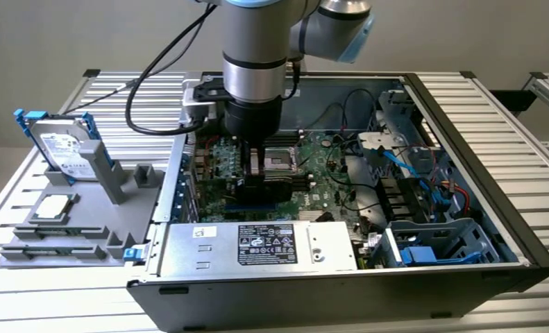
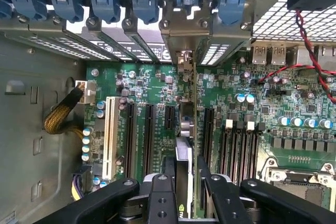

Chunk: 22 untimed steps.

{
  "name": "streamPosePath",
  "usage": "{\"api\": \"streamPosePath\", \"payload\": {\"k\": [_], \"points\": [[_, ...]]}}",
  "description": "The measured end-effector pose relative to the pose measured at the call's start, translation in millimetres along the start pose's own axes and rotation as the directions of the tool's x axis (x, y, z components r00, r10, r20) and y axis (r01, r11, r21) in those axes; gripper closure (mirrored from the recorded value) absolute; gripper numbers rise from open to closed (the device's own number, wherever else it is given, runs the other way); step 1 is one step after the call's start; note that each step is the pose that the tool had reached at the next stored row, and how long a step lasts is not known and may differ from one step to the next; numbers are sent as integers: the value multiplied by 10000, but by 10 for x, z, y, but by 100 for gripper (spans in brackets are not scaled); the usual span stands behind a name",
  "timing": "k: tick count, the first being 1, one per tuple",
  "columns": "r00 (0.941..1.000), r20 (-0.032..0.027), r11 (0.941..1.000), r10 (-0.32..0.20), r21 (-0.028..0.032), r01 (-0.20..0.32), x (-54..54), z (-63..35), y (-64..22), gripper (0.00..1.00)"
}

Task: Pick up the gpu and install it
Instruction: 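Insert the gpu into the slot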

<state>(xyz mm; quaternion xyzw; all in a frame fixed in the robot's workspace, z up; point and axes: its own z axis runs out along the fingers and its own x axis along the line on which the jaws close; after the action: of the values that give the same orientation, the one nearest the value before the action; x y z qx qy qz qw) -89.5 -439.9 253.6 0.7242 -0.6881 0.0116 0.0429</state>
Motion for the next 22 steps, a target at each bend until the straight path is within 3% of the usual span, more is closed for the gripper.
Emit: {"api": "streamPosePath", "payload": {"k": [6, 12, 17, 22], "points": [[10000, 1, 10000, 5, 44, -5, -16, 2, 40, 73], [10000, -7, 9998, 17, 187, -17, -17, 1, 41, 73], [10000, -15, 9994, 29, 344, -29, -19, 1, 45, 73], [10000, -20, 9991, 34, 429, -33, -24, 2, 73, 73]]}}
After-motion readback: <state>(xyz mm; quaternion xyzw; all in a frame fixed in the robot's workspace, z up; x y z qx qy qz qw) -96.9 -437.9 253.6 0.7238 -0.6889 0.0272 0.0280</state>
